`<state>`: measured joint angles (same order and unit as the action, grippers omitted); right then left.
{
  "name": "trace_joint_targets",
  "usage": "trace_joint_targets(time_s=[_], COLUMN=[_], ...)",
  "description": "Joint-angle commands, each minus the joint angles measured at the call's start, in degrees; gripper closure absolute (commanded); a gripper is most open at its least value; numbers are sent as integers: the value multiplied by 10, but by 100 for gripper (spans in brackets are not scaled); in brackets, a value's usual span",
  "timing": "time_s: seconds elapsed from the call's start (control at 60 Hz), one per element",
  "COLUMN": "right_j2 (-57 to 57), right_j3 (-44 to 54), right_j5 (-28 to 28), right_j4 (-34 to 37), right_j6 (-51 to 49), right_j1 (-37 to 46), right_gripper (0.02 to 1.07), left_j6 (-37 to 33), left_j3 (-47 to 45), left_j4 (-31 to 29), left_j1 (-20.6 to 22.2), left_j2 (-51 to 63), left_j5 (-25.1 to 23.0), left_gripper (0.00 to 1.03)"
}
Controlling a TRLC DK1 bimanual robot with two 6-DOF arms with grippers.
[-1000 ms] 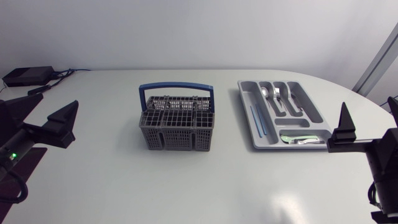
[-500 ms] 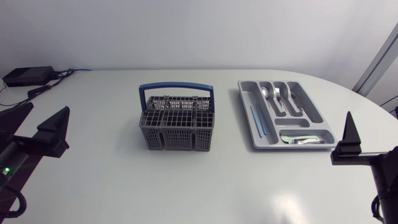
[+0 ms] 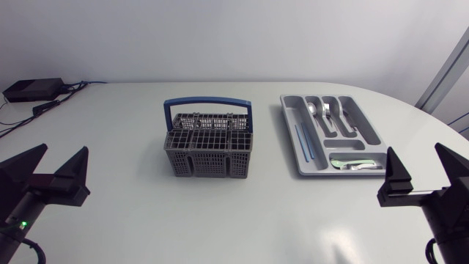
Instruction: Unload the cutlery basket into the drawer organizer.
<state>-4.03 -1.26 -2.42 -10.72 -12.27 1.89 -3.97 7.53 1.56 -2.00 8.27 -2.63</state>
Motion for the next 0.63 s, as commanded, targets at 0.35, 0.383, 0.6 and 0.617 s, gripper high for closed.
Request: trace_joint_targets(time_s=[0.35,0.383,0.6,0.617], right_j2=[40,40,40,40], right_j3=[13,13,13,13], right_j5=[24,24,24,24], right_j4=[107,107,107,107], right_j6=[123,123,123,123], right_j1=[-19,-19,-19,-19], right_gripper=[6,6,6,6], left_j6=[40,40,40,40], left_j3=[-75,-75,-75,-75], left_j4=[-16,-16,-16,-16], left_j1=[20,20,20,20], left_j2=[-83,-83,-83,-83], left_j5=[26,26,26,26], left_gripper=[3,3,3,3])
